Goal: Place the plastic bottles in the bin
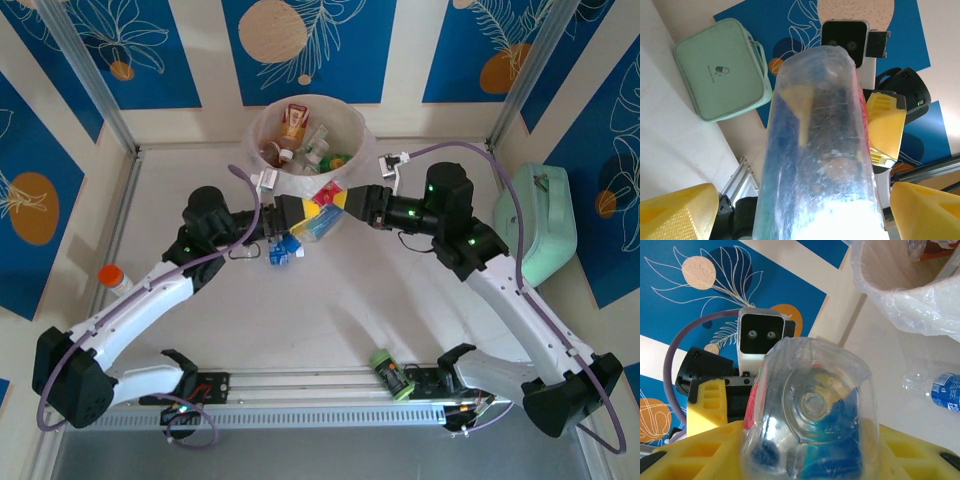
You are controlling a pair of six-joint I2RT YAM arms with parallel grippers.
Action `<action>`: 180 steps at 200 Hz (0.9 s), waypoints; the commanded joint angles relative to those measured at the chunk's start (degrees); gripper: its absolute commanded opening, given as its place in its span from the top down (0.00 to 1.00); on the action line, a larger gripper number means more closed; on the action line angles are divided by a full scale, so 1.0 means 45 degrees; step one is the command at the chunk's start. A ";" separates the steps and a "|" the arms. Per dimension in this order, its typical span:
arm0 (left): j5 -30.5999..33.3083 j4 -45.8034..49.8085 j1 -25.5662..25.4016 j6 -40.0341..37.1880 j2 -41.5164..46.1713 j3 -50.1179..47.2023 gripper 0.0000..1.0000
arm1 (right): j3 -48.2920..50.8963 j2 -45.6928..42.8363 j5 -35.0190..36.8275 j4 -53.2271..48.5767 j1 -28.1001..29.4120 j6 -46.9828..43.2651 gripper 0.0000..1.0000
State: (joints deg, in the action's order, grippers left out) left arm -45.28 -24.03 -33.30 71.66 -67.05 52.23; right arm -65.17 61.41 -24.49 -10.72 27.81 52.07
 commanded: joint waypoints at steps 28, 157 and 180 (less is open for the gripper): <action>-0.0387 -0.1144 -0.0061 0.0371 -0.0204 0.0015 0.30 | -0.0480 -0.0089 -0.0070 -0.0155 0.0189 -0.0132 0.48; 0.0266 -0.0118 -0.0061 -0.0435 -0.0412 0.0373 0.45 | -0.0895 -0.0423 0.1653 -0.2048 0.0121 -0.0322 0.18; 0.0851 0.1322 -0.0059 -0.1301 -0.0304 0.0832 0.46 | -0.1007 -0.0740 0.2835 -0.3141 -0.0405 -0.0068 0.14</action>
State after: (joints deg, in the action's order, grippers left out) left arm -44.34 -23.64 -33.30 70.83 -68.79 52.36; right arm -67.77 60.60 -18.02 -18.28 27.97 51.27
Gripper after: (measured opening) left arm 0.550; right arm 0.852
